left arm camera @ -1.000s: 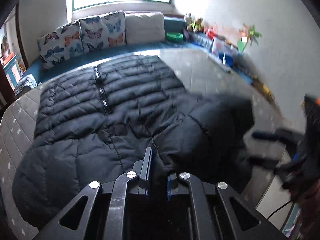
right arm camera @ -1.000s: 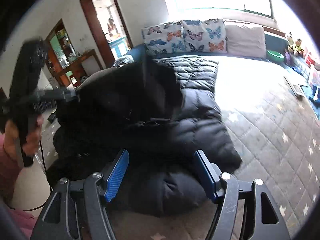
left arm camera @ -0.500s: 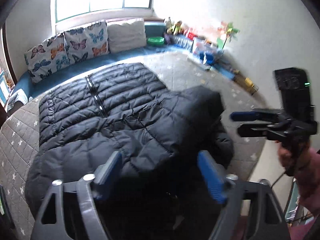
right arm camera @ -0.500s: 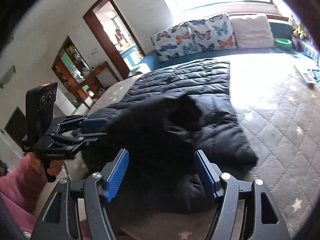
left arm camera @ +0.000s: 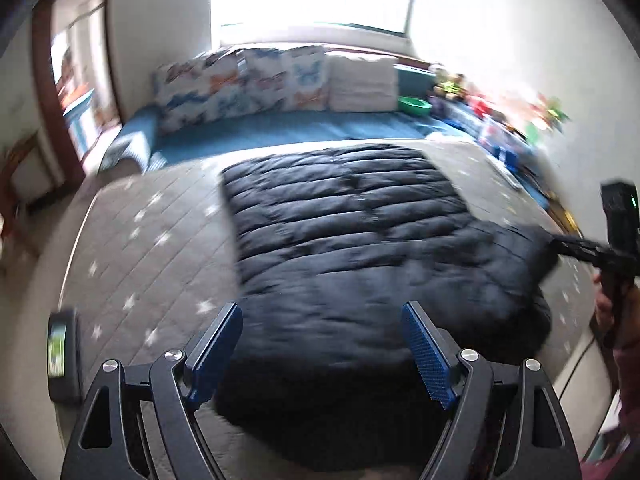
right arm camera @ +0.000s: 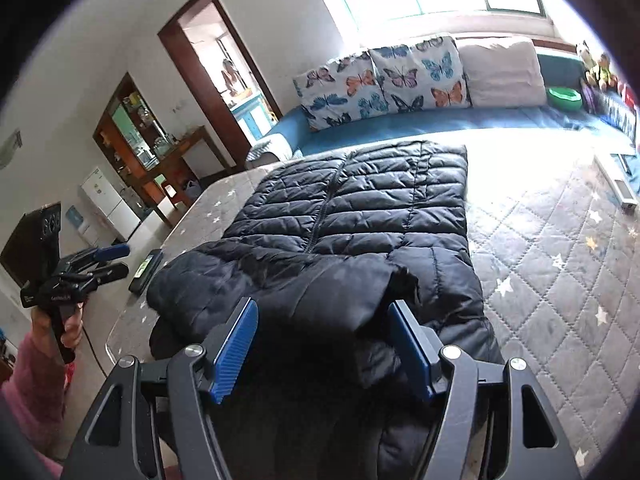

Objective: Fold large clothes

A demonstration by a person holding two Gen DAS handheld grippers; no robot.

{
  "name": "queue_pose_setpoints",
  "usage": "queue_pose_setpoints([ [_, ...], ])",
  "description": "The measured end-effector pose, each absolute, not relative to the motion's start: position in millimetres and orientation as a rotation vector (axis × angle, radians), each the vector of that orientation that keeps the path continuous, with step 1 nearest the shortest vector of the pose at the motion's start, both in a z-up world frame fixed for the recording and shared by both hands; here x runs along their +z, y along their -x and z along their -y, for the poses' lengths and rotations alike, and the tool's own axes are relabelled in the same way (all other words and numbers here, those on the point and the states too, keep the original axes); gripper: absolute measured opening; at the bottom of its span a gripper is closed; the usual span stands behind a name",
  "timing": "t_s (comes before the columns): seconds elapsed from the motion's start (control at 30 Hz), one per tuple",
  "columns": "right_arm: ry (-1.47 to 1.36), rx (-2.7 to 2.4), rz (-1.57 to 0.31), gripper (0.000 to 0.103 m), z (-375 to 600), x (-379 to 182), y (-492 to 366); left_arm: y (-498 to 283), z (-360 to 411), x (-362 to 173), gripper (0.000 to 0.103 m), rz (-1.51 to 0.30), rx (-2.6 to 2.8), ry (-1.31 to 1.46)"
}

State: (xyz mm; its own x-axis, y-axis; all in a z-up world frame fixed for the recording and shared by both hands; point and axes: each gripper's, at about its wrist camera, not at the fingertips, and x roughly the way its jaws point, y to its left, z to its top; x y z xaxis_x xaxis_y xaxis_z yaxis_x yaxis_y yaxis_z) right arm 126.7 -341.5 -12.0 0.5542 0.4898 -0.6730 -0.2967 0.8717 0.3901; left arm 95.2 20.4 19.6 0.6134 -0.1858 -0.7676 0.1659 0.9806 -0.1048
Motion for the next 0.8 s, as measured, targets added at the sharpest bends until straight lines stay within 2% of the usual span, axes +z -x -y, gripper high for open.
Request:
queue_pose_setpoints([
  [0.03, -0.256, 0.47, -0.886, 0.068, 340, -16, -132, -99, -33, 17, 0.087, -0.893, -0.186, 0.052],
  [0.07, -0.258, 0.476, -0.902, 0.052, 339, -19, -134, -102, -41, 14, 0.087, -0.898, -0.185, 0.069],
  [0.17, -0.24, 0.47, -0.93, 0.027, 333, -24, -138, -115, -60, -4, 0.085, -0.924, -0.188, 0.108],
  [0.23, -0.198, 0.462, -0.915, 0.015, 329, -19, -135, -120, -67, -16, 0.074, -0.95, -0.21, 0.123],
  [0.37, -0.043, 0.417, -0.794, 0.011, 319, 16, -124, -123, -62, -42, 0.068, -1.015, -0.3, 0.132],
  [0.5, 0.084, 0.39, -0.686, 0.01, 314, 40, -107, -107, -48, -60, 0.068, -1.034, -0.382, 0.066],
  [0.67, 0.083, 0.307, -0.823, 0.01, 329, -21, -120, -94, -28, -88, 0.068, -1.057, -0.421, 0.032],
  [0.8, -0.094, 0.317, -0.959, 0.01, 351, -72, -128, -83, -22, -90, 0.068, -1.051, -0.417, -0.006],
])
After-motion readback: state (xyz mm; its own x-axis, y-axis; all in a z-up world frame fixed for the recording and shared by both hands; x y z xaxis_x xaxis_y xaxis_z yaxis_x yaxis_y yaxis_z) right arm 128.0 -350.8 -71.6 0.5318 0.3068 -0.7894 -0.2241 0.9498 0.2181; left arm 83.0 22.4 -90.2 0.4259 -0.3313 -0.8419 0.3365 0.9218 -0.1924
